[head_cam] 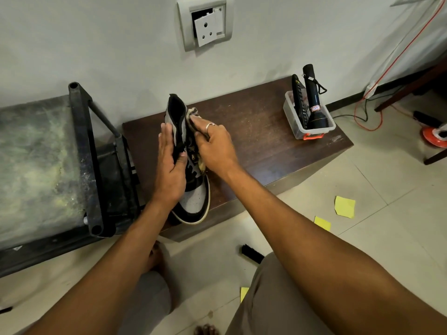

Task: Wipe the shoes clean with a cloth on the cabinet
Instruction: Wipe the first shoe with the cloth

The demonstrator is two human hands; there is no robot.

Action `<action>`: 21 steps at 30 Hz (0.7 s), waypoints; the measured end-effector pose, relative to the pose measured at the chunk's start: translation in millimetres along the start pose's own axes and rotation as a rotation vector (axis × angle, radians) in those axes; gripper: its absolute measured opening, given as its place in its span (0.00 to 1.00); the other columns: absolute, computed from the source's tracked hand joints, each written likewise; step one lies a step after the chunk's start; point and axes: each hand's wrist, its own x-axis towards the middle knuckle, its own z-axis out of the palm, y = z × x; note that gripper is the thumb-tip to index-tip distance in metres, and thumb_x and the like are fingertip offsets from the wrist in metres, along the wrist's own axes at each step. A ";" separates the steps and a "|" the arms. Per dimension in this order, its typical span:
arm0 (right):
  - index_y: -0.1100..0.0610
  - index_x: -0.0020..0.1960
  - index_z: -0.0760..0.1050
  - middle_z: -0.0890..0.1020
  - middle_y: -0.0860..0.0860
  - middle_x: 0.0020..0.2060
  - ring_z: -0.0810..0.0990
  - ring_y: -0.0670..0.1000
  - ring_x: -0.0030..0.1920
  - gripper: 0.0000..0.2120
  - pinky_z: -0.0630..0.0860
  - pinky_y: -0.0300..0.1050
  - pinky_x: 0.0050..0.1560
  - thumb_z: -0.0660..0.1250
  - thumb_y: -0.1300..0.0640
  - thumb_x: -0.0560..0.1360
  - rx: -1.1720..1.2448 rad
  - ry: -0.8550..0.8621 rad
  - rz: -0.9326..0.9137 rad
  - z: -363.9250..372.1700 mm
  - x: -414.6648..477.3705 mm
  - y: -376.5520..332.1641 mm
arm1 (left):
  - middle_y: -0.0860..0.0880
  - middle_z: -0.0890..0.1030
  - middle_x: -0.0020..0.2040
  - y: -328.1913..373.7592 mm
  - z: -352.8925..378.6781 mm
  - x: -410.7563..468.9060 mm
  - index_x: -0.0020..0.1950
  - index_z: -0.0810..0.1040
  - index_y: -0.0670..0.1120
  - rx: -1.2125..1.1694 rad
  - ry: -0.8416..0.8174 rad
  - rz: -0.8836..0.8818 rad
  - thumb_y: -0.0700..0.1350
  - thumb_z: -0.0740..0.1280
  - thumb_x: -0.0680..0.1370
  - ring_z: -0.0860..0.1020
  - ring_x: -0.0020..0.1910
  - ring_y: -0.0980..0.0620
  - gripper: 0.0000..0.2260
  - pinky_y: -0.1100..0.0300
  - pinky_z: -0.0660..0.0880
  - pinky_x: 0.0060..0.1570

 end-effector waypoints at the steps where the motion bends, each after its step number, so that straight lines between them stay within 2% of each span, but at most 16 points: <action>1: 0.51 0.71 0.77 0.81 0.46 0.66 0.78 0.51 0.66 0.21 0.75 0.49 0.69 0.63 0.61 0.79 -0.039 -0.004 -0.006 2.0 -1.8 0.0 | 0.53 0.46 0.84 -0.1 0.4 -0.2 0.84 0.47 0.49 -0.005 0.001 -0.003 0.37 0.57 0.85 0.42 0.82 0.55 0.30 0.48 0.44 0.81; 4: 0.48 0.72 0.76 0.81 0.45 0.67 0.75 0.49 0.57 0.22 0.76 0.45 0.60 0.63 0.62 0.79 -0.276 -0.041 -0.107 -8.5 -11.0 2.4 | 0.54 0.46 0.84 1.1 0.4 -1.5 0.84 0.47 0.50 0.002 -0.003 -0.005 0.37 0.57 0.85 0.42 0.82 0.56 0.30 0.49 0.43 0.81; 8: 0.46 0.64 0.81 0.83 0.46 0.58 0.70 0.50 0.49 0.18 0.78 0.50 0.47 0.64 0.61 0.79 -0.529 -0.168 -0.215 -24.7 -22.6 7.6 | 0.56 0.46 0.84 4.6 0.5 -2.6 0.83 0.47 0.52 -0.008 0.004 -0.012 0.37 0.57 0.85 0.42 0.82 0.58 0.30 0.50 0.43 0.81; 10: 0.46 0.60 0.83 0.85 0.46 0.54 0.75 0.51 0.51 0.16 0.80 0.50 0.51 0.64 0.60 0.78 -0.470 -0.200 -0.166 -31.7 -20.7 8.9 | 0.57 0.46 0.84 9.9 -0.3 -2.3 0.84 0.47 0.53 -0.007 0.008 -0.033 0.40 0.58 0.86 0.42 0.81 0.59 0.30 0.49 0.44 0.81; 12: 0.51 0.62 0.83 0.85 0.48 0.58 0.82 0.49 0.58 0.17 0.80 0.51 0.62 0.65 0.62 0.78 -0.234 -0.132 -0.044 -38.7 -13.8 7.2 | 0.59 0.48 0.83 21.1 -0.5 0.0 0.83 0.49 0.57 0.023 0.008 -0.088 0.46 0.61 0.85 0.46 0.82 0.59 0.31 0.50 0.49 0.81; 14: 0.57 0.67 0.81 0.83 0.51 0.63 0.80 0.49 0.64 0.18 0.76 0.48 0.69 0.65 0.65 0.78 -0.074 -0.035 0.012 -41.3 -6.9 3.7 | 0.56 0.60 0.82 37.5 1.1 5.5 0.81 0.57 0.59 0.037 0.049 -0.142 0.54 0.68 0.79 0.60 0.79 0.55 0.33 0.53 0.61 0.76; 16: 0.58 0.71 0.77 0.80 0.53 0.67 0.78 0.50 0.68 0.20 0.74 0.48 0.72 0.65 0.64 0.79 0.038 -0.040 0.048 -34.4 -4.0 0.1 | 0.54 0.73 0.72 50.9 4.0 13.3 0.75 0.65 0.56 -0.003 0.125 -0.183 0.59 0.72 0.74 0.74 0.68 0.56 0.32 0.62 0.72 0.64; 18: 0.56 0.74 0.74 0.78 0.52 0.70 0.75 0.51 0.72 0.22 0.72 0.53 0.73 0.65 0.60 0.80 0.074 -0.070 0.066 -24.6 -4.8 0.7 | 0.54 0.75 0.66 56.6 5.7 20.4 0.71 0.68 0.53 0.003 0.187 -0.190 0.60 0.74 0.74 0.76 0.61 0.59 0.30 0.71 0.70 0.53; 21: 0.54 0.74 0.73 0.75 0.50 0.73 0.70 0.51 0.75 0.23 0.68 0.53 0.76 0.64 0.62 0.80 0.024 -0.085 0.040 -19.3 -9.3 6.7 | 0.55 0.75 0.62 55.1 5.6 25.6 0.67 0.70 0.50 0.102 0.255 -0.148 0.60 0.73 0.76 0.75 0.56 0.60 0.26 0.73 0.68 0.49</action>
